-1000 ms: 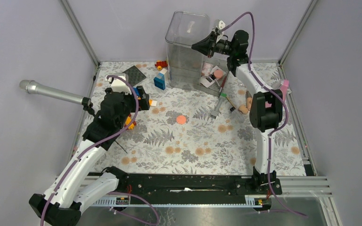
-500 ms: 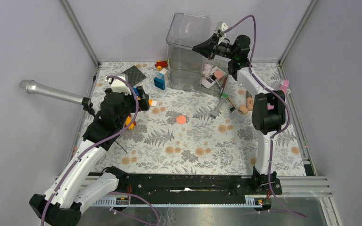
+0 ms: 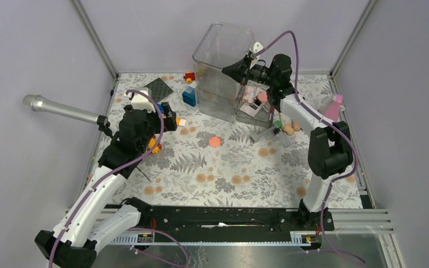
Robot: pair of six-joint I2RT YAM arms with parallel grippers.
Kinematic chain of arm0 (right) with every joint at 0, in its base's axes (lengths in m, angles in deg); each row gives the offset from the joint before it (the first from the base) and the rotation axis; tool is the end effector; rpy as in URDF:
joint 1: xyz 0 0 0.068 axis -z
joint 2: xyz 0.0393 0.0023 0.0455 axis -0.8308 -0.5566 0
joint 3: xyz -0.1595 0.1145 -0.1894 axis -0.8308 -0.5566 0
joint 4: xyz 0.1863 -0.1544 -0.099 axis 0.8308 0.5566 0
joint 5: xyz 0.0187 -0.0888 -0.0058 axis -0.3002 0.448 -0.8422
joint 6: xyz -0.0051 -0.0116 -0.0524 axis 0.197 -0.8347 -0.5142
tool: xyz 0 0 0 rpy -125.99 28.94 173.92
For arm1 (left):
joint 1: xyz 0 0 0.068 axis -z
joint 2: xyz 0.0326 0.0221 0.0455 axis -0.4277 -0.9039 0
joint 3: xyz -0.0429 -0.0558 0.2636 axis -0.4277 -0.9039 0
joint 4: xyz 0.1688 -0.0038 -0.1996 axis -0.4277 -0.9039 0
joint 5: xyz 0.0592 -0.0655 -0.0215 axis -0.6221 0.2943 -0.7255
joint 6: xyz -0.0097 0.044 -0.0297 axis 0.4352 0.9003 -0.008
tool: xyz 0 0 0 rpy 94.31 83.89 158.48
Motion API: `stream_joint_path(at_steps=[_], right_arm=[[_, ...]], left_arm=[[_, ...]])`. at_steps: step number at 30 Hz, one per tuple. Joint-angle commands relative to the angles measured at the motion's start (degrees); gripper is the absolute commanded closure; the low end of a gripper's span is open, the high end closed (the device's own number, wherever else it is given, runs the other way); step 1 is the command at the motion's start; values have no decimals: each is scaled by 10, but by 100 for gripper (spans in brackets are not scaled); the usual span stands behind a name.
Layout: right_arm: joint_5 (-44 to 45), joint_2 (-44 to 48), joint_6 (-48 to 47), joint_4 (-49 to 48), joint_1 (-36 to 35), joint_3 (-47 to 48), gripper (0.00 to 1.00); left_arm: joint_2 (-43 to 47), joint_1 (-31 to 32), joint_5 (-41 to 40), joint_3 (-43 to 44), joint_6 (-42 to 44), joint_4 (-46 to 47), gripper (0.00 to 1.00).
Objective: Organize the makeup
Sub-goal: Move the storage box to the center of the board.
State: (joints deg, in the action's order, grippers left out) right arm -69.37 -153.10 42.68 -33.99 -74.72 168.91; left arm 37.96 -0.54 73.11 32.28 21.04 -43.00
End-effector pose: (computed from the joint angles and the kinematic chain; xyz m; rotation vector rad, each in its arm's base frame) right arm 0.4084 0.1666 0.3619 -0.9920 1.0383 0.8098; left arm 0.1766 -0.0706 0.3595 -0.0610 1.8485 -0.2393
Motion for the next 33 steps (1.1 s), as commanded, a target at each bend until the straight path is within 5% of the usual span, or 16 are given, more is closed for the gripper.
stream_joint_path(at_steps=[1, 33], right_arm=[[-1, 56, -37, -16, -36, -26, 100], [6, 115, -22, -19, -128, -105, 100]], left_arm=[[8, -3, 9, -2, -3, 32, 1], [11, -5, 6, -3, -6, 32, 1]])
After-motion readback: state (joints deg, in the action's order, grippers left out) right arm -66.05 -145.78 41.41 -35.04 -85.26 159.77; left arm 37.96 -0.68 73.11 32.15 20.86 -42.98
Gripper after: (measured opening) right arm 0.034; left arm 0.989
